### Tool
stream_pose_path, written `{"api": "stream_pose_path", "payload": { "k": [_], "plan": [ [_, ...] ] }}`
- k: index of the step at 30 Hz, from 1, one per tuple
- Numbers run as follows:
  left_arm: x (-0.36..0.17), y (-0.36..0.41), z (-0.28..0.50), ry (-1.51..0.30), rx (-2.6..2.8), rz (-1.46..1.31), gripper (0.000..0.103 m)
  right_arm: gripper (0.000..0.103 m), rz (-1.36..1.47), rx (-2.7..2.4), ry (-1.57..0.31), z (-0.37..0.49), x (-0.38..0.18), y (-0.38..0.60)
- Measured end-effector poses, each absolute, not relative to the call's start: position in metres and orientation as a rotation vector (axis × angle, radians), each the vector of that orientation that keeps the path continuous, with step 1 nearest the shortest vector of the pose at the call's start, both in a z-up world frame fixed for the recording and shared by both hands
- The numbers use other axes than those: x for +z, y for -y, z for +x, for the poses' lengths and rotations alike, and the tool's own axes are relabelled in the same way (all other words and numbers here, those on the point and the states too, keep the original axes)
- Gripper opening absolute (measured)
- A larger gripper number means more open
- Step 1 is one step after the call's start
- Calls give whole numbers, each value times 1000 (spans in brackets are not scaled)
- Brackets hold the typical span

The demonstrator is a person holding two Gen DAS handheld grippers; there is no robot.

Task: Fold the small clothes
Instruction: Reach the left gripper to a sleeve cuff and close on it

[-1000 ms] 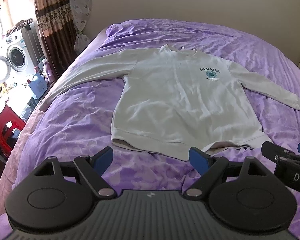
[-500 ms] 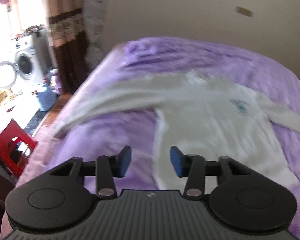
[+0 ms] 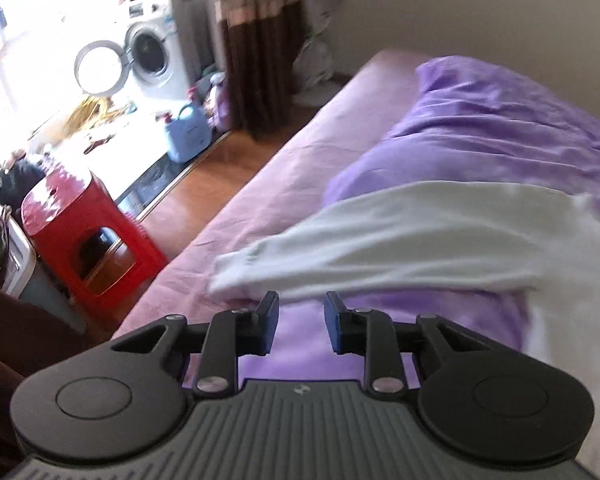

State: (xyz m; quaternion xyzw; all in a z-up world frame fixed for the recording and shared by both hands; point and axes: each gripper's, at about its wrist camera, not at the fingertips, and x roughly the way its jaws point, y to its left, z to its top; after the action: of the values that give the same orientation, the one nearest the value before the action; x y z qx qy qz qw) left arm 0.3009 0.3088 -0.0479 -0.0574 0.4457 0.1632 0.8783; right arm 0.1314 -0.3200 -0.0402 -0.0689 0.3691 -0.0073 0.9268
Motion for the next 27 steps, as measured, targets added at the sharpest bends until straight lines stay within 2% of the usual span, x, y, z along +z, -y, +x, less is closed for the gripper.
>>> {"api": "stream_pose_path", "payload": {
  "k": [9, 14, 16, 17, 20, 25, 27],
  "plan": [
    [-134, -425, 339, -1027, 472, -424, 32, 79, -294, -29, -997, 263, -97, 308],
    [-165, -454, 336, -998, 499, -591, 32, 79, -451, -71, -946, 341, -116, 267],
    [-173, -461, 333, -957, 484, -698, 35, 79, -494, -92, -907, 364, -122, 251],
    [-177, -466, 329, -939, 476, -768, 39, 79, -487, -92, -893, 374, -125, 243],
    [-191, -476, 321, -905, 484, -905, 40, 79, -396, -76, -880, 397, -133, 231],
    [-216, -482, 308, -860, 495, -1063, 47, 79, -206, -39, -881, 421, -154, 222],
    [-224, -481, 309, -852, 499, -1072, 51, 74, -130, -39, -891, 430, -157, 224]
  ]
}}
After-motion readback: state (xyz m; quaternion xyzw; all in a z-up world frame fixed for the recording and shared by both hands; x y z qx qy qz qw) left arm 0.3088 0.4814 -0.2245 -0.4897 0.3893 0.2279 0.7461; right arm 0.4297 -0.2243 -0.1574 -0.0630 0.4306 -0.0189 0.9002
